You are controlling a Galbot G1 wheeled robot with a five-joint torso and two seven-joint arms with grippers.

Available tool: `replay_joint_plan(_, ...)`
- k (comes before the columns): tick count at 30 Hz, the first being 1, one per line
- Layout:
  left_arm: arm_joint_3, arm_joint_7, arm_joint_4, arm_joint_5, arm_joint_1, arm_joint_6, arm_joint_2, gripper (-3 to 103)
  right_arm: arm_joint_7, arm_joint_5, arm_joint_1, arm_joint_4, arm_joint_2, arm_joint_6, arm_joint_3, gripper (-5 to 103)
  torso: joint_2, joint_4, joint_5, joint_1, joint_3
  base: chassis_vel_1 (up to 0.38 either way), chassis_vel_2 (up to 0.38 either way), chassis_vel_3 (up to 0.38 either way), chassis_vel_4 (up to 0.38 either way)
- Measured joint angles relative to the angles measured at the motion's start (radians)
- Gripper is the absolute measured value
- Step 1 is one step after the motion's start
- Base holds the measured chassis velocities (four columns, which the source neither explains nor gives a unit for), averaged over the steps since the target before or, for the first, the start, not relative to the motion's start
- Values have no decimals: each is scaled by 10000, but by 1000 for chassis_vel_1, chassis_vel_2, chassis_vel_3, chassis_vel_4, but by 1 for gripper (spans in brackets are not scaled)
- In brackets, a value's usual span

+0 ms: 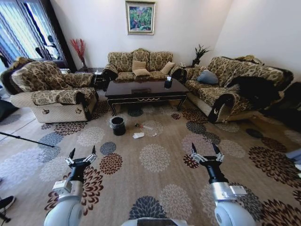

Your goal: Move to the front of the table and pick up the trash from the floor, then place it into the trash bin.

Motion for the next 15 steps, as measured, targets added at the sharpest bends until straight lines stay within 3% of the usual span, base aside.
replay_joint_plan(15,8,63,240,93,87,-420,-88,100,9,-35,-21,-20,44,7,47,100,0,0,0,1,0,0,0,0,0)
